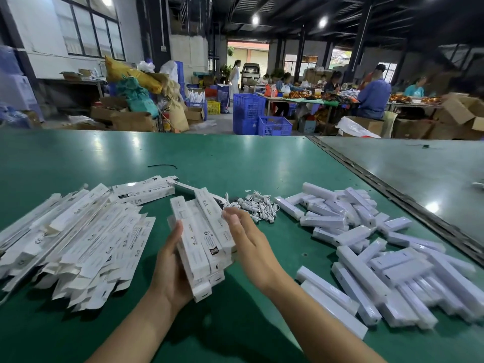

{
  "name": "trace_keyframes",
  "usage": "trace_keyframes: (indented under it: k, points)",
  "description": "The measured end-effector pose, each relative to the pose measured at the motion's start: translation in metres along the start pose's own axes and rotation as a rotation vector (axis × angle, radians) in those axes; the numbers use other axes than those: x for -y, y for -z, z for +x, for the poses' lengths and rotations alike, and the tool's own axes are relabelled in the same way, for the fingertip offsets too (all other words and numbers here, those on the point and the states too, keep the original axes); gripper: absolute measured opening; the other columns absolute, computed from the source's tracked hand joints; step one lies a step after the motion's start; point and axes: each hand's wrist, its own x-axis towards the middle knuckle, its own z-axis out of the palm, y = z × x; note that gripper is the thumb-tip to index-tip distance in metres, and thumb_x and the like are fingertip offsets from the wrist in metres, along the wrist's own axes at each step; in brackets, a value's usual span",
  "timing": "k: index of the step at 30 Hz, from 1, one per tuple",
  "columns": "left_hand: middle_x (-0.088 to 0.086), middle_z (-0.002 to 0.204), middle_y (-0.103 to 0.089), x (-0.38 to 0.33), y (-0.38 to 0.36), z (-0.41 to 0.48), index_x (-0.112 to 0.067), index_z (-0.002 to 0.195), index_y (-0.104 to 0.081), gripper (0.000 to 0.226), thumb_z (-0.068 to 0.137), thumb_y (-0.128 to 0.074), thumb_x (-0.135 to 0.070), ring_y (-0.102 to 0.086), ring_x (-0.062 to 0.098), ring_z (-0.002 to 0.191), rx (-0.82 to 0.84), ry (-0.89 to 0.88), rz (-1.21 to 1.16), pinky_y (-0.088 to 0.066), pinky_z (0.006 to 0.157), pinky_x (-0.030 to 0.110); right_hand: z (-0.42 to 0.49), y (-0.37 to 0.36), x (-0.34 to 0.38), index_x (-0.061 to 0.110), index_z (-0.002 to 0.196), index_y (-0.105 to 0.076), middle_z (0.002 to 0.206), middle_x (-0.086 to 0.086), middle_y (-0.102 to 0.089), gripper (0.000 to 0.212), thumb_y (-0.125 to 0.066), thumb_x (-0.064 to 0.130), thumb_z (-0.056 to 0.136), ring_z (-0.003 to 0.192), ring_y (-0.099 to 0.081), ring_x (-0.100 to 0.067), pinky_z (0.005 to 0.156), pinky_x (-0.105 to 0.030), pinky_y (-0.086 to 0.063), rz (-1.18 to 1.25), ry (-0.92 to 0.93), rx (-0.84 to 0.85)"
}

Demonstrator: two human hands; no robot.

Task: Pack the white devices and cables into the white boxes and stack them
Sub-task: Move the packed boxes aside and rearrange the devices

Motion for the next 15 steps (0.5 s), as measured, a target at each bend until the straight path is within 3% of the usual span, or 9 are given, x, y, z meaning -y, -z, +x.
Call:
trace_keyframes:
  k: [3, 5, 7, 9, 12, 15]
  points:
    - [0.018, 0.136, -0.061, 0.0, 0.003, 0.0, -0.02, 0.125, -0.069, 0.062, 0.085, -0.048, -0.062, -0.062, 0.036, 0.12, -0.018, -0.019, 0.009, -0.047, 0.097, 0.053, -0.003, 0.014, 0.005, 0.033, 0.126, -0.054, 0.112, 0.026, -0.061, 0.05, -0.033, 0.063, 0.093, 0.107, -0.051, 0.018, 0.088, -0.005, -0.038, -0.089, 0.049, -0.057]
    - [0.016, 0.135, -0.062, 0.001, 0.004, -0.001, -0.023, 0.122, -0.071, 0.059, 0.084, -0.049, -0.061, -0.061, 0.036, 0.121, -0.015, -0.028, 0.01, -0.042, 0.101, 0.055, -0.004, 0.039, 0.0, 0.028, 0.114, -0.063, 0.111, 0.022, -0.062, 0.038, -0.042, 0.055, 0.096, 0.11, -0.052, 0.009, 0.095, -0.012, -0.038, -0.382, 0.107, -0.163]
    - [0.013, 0.13, -0.066, 0.001, 0.003, -0.002, -0.027, 0.12, -0.072, 0.055, 0.084, -0.048, -0.06, -0.064, 0.035, 0.117, -0.009, -0.026, 0.027, -0.045, 0.096, 0.054, -0.006, 0.078, -0.012, 0.023, 0.112, -0.067, 0.123, 0.009, -0.061, 0.03, -0.052, 0.044, 0.097, 0.124, -0.048, -0.008, 0.107, -0.026, -0.033, -0.786, 0.088, -0.288]
    - [0.012, 0.128, -0.067, 0.002, 0.001, -0.003, -0.027, 0.121, -0.072, 0.054, 0.084, -0.049, -0.059, -0.066, 0.035, 0.114, -0.005, -0.01, 0.027, -0.047, 0.091, 0.054, -0.013, 0.12, -0.024, 0.022, 0.115, -0.067, 0.13, 0.003, -0.06, 0.027, -0.055, 0.037, 0.096, 0.129, -0.046, -0.018, 0.11, -0.036, -0.029, -0.996, -0.036, -0.416]
    - [0.01, 0.126, -0.069, 0.004, -0.004, -0.004, -0.031, 0.11, -0.077, 0.047, 0.084, -0.048, -0.059, -0.068, 0.033, 0.111, -0.001, -0.027, 0.055, -0.052, 0.086, 0.052, -0.026, 0.174, -0.041, 0.022, 0.119, -0.064, 0.134, -0.003, -0.059, 0.028, -0.054, 0.035, 0.096, 0.131, -0.044, -0.026, 0.113, -0.049, -0.027, -1.079, -0.241, -0.594]
    - [0.011, 0.131, -0.065, 0.003, -0.003, -0.006, -0.03, 0.122, -0.071, 0.051, 0.086, -0.049, -0.059, -0.066, 0.034, 0.115, 0.007, -0.022, 0.024, -0.05, 0.087, 0.054, -0.032, 0.215, -0.053, 0.025, 0.135, -0.051, 0.149, -0.008, -0.044, 0.05, -0.042, 0.055, 0.097, 0.143, -0.027, -0.035, 0.113, -0.069, -0.016, -1.21, -0.575, -0.573]
